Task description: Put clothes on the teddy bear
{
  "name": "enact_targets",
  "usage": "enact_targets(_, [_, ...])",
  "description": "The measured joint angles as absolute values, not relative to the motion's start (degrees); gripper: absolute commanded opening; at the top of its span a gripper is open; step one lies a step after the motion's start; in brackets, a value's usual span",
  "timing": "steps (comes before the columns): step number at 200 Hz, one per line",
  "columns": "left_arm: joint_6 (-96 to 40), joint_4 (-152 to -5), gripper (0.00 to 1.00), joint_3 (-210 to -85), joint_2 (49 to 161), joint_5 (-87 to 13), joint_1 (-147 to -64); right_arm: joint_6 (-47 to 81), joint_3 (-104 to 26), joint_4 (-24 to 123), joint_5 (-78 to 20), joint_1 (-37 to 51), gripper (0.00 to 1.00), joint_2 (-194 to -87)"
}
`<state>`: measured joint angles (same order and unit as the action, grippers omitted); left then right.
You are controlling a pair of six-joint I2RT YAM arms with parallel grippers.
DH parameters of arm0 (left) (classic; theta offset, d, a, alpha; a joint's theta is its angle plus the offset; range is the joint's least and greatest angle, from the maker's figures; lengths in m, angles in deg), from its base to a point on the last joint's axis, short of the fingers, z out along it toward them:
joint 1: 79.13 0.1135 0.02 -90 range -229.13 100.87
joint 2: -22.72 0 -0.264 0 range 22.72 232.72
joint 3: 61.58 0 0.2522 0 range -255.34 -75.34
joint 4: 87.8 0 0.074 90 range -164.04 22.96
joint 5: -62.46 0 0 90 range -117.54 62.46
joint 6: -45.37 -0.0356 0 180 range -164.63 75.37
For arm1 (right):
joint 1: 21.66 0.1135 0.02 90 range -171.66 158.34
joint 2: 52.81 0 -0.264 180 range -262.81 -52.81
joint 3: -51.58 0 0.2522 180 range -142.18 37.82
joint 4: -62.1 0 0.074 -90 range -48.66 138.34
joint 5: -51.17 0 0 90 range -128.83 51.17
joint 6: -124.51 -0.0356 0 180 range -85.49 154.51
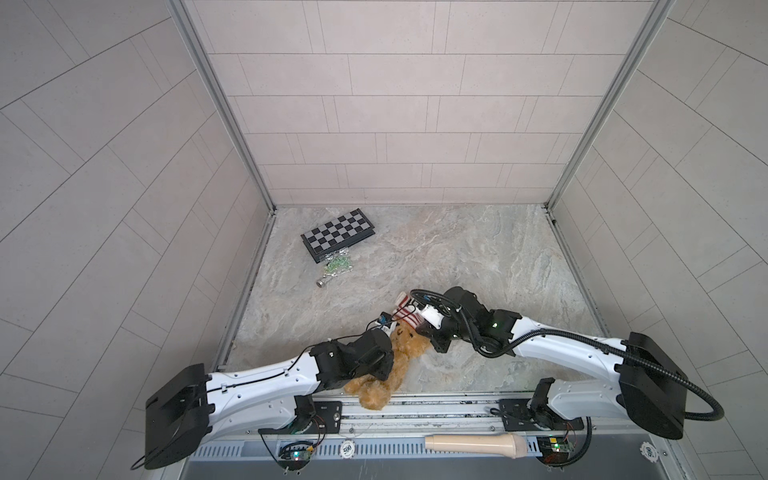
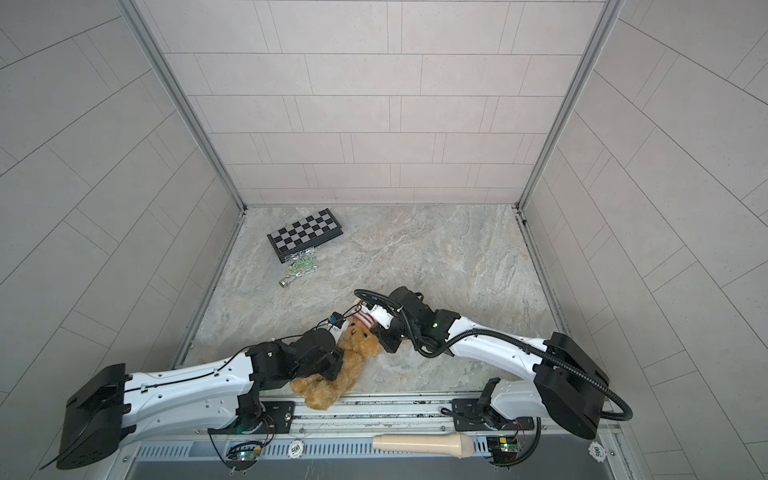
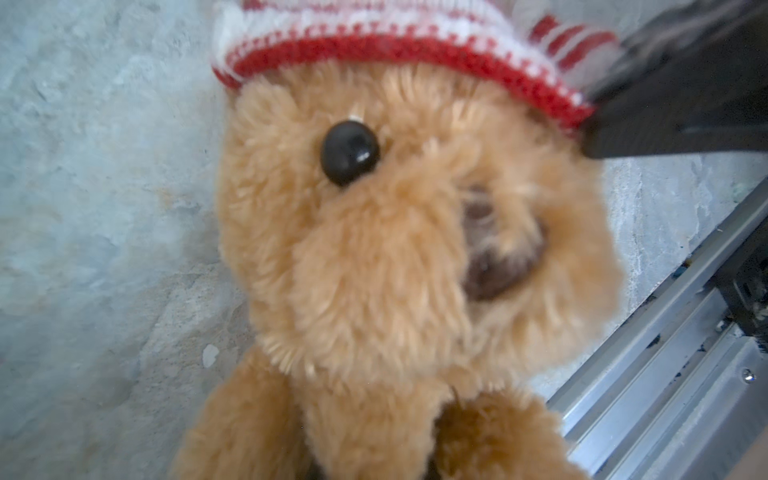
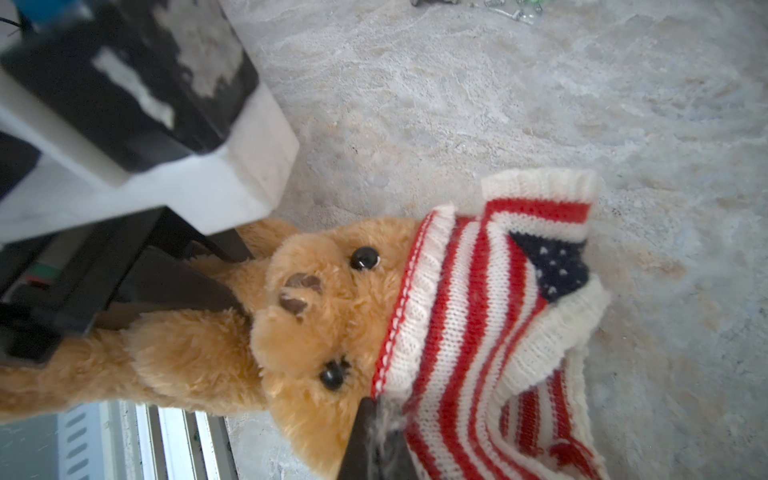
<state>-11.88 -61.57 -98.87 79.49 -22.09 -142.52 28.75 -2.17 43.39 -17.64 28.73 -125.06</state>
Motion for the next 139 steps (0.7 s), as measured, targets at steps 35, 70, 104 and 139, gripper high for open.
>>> enact_targets(35, [-15.8, -63.9, 0.0, -98.8, 79.3, -13.8, -144.9, 26.7, -2.1, 43.8, -17.3, 29.4, 0.0, -120.9])
enact_targets(70, [-19.3, -66.0, 0.0, -98.5, 77.1, -5.5, -148.6, 24.9, -1.8, 44.0, -18.6, 30.1, 0.0, -115.8])
enact_targets(104, [-23.2, -71.4, 0.0, -97.6, 75.6, -0.3, -151.5, 24.5, -2.4, 41.1, -20.7, 30.2, 0.0, -110.5])
enact_targets(139, [-27.2, -78.5, 0.0, -97.0, 75.5, 2.2, -153.1, 24.6, -6.0, 36.6, -23.1, 31.0, 0.02, -108.2])
